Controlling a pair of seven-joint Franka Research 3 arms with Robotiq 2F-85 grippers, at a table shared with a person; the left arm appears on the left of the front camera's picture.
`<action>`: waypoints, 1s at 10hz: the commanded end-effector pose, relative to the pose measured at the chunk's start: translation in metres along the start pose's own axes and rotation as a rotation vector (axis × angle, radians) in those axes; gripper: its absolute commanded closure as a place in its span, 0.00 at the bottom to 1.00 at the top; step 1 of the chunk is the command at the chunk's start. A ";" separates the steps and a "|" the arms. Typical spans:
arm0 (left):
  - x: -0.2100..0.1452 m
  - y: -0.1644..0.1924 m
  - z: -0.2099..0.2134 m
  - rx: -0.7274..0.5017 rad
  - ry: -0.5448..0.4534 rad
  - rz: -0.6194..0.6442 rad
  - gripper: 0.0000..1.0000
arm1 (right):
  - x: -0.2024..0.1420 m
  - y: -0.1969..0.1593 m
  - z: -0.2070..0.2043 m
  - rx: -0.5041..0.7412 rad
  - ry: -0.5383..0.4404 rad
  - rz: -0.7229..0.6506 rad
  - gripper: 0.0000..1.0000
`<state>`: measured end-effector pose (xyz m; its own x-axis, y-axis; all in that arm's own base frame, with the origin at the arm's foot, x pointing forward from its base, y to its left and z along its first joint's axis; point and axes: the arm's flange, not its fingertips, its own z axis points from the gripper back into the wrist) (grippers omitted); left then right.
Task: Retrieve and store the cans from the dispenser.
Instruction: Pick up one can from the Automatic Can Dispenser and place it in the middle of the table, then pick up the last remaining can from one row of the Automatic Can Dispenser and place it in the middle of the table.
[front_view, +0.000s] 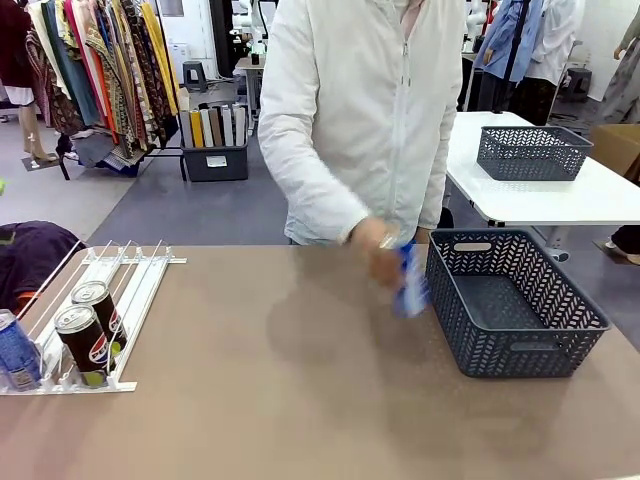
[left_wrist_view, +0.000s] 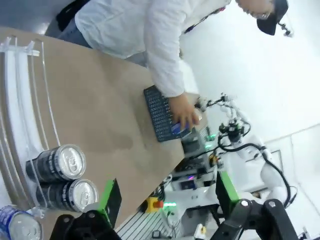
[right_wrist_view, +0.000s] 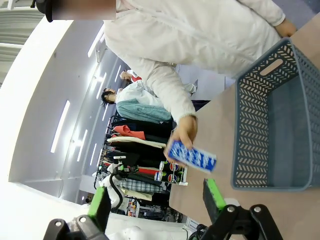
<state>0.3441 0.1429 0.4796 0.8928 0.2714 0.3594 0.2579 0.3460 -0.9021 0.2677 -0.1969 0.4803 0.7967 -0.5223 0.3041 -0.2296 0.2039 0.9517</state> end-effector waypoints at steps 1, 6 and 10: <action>0.015 -0.022 -0.009 0.045 0.042 -0.029 0.00 | 0.003 0.003 0.000 0.020 -0.010 0.010 0.00; 0.015 -0.022 -0.009 0.045 0.042 -0.029 0.00 | 0.003 0.003 0.000 0.020 -0.010 0.010 0.00; 0.015 -0.022 -0.009 0.045 0.042 -0.029 0.00 | 0.003 0.003 0.000 0.020 -0.010 0.010 0.00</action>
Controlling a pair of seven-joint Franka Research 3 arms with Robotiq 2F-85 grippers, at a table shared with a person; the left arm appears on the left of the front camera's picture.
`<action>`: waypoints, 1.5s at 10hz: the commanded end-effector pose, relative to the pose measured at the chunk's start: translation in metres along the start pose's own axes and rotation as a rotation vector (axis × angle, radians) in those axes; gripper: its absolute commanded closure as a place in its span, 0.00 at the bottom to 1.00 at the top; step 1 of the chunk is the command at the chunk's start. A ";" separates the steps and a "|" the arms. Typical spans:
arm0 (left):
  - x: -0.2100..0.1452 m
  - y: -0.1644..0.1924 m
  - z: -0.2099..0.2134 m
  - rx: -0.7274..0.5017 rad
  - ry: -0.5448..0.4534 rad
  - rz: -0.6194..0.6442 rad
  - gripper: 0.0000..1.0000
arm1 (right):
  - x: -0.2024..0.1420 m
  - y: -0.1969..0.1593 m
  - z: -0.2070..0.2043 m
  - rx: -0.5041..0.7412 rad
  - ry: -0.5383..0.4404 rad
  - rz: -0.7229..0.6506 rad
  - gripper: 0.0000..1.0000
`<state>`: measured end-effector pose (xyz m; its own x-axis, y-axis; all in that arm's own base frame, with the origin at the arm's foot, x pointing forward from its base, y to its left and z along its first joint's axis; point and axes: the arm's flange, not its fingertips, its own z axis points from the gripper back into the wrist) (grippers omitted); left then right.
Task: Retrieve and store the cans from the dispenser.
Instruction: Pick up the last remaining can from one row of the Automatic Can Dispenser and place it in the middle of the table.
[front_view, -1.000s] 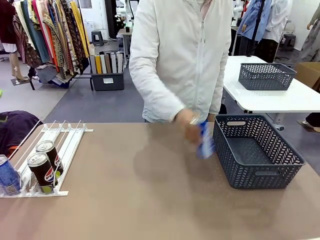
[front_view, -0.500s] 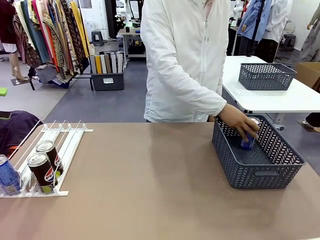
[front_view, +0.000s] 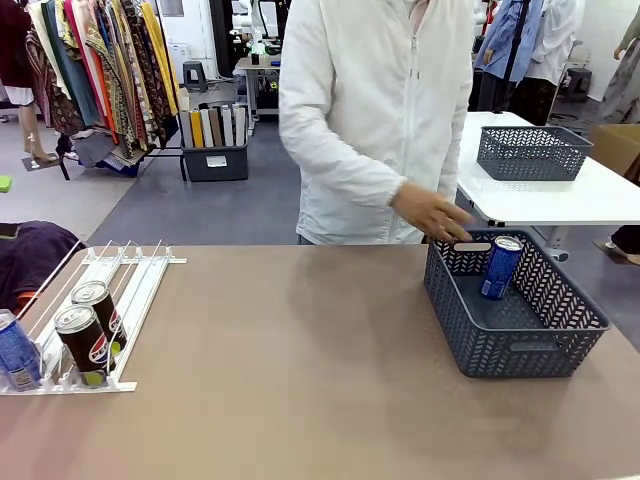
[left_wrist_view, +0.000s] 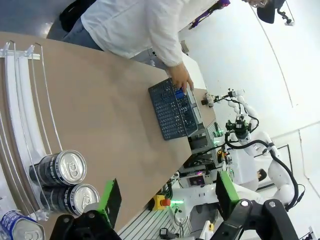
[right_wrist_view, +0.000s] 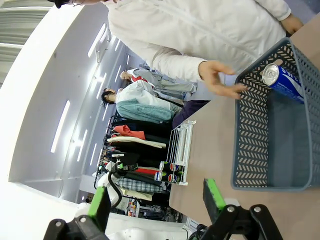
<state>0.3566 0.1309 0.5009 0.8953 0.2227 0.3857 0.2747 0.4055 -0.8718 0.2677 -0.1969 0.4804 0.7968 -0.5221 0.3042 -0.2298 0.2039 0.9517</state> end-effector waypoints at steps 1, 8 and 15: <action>-0.001 -0.002 0.001 -0.010 0.005 0.011 0.00 | 0.003 0.003 0.000 0.020 -0.010 0.010 0.00; 0.007 -0.062 -0.032 0.959 0.489 -0.140 0.00 | 0.003 0.003 0.000 0.020 -0.010 0.010 0.00; 0.006 -0.086 -0.039 1.132 0.351 -0.051 0.00 | 0.003 0.003 0.000 0.020 -0.010 0.010 0.00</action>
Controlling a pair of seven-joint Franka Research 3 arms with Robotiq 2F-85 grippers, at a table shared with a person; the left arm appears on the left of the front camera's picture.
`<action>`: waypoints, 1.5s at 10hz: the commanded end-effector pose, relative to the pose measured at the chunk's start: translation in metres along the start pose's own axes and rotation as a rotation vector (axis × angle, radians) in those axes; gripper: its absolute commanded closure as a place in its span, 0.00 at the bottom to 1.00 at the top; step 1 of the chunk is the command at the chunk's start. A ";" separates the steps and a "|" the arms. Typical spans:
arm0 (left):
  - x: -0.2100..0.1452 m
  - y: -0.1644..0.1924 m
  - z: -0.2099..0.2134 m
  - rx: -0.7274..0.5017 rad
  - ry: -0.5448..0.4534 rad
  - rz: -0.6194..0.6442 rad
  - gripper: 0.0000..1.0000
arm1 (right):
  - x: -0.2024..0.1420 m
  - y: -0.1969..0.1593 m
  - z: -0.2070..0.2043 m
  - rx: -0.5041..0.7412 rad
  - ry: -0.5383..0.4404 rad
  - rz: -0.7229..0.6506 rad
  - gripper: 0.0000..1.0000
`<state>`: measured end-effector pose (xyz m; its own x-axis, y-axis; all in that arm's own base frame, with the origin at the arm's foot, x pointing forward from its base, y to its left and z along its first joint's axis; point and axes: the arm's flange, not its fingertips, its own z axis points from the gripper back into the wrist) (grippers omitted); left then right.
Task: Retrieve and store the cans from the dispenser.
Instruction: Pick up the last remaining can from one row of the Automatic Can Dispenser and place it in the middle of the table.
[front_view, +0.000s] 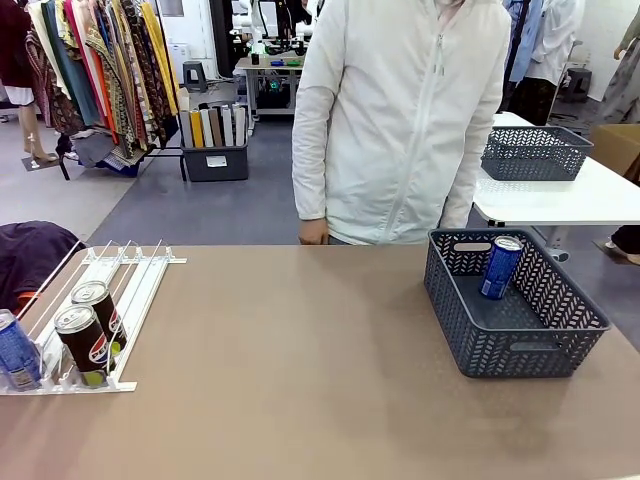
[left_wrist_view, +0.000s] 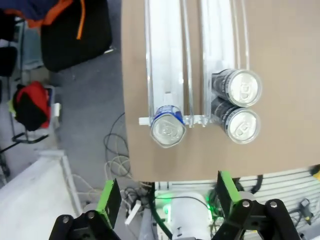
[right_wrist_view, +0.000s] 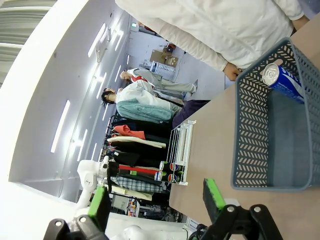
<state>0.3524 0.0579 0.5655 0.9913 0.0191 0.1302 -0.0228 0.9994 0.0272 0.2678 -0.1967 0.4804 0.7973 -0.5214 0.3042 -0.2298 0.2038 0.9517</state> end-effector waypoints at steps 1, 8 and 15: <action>0.000 0.005 0.001 -0.057 -0.024 -0.020 0.00 | 0.003 0.003 0.000 0.020 -0.011 0.010 0.00; -0.015 0.009 -0.090 -0.134 0.037 0.147 0.00 | 0.003 0.003 0.000 0.020 -0.011 0.010 0.00; 0.009 0.007 -0.153 -0.102 0.173 0.266 0.00 | 0.003 0.003 0.000 0.020 -0.011 0.010 0.00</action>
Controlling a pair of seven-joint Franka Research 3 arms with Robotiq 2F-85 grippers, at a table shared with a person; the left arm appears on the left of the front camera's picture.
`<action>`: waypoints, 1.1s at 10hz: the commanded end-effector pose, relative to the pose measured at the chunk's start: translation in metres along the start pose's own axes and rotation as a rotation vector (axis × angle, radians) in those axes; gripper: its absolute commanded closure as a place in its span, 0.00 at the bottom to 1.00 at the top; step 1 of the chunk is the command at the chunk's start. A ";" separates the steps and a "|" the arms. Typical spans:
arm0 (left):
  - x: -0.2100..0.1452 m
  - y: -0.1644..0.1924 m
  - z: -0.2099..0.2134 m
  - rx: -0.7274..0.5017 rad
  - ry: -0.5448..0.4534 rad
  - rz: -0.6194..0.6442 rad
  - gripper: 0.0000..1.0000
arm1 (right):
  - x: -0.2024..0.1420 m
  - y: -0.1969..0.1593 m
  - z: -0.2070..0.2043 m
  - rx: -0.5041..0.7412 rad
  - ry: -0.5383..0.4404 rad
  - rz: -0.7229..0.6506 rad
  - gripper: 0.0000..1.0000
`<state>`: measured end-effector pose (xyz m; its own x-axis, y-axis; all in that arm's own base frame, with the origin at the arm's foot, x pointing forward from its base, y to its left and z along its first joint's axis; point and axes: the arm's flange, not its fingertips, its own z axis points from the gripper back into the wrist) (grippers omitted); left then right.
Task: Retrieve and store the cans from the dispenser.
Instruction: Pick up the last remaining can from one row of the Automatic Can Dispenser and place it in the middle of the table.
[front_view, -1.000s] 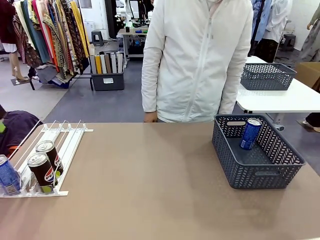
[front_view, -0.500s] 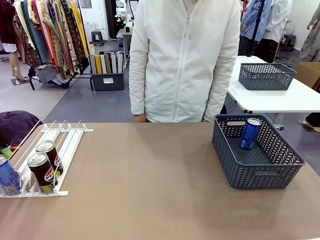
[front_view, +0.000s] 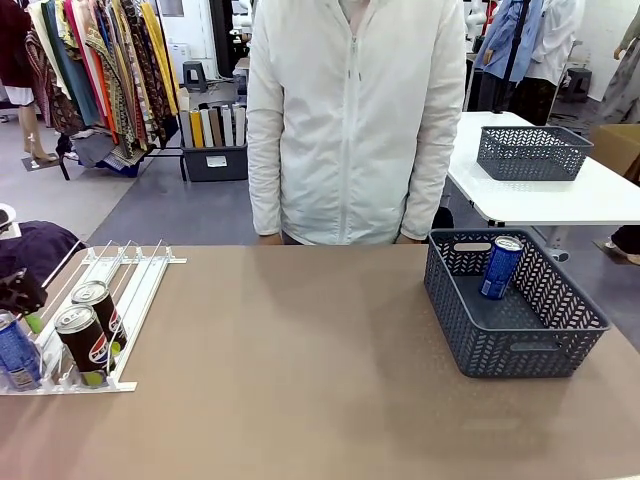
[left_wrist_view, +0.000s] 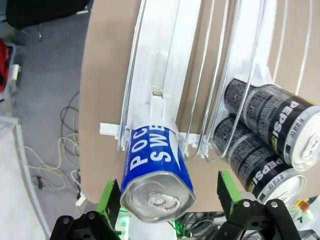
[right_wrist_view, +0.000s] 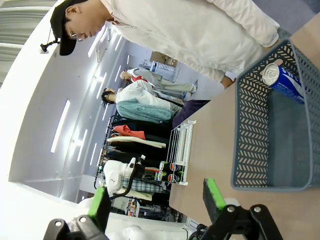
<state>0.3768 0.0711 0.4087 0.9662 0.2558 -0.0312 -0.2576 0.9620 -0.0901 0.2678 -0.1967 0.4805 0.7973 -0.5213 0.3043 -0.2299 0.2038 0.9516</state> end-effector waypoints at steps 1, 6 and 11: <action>0.003 -0.002 0.007 0.014 0.022 0.024 0.00 | 0.003 0.003 0.000 0.019 -0.011 0.010 0.00; 0.005 -0.002 0.008 0.040 0.039 0.037 0.05 | 0.003 0.003 0.000 0.019 -0.011 0.010 0.00; 0.007 -0.001 0.005 0.035 0.045 0.032 1.00 | 0.003 0.003 0.000 0.019 -0.011 0.010 0.00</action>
<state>0.3797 0.0741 0.4131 0.9620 0.2642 -0.0683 -0.2689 0.9604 -0.0724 0.2678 -0.1967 0.4805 0.7973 -0.5213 0.3043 -0.2299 0.2038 0.9516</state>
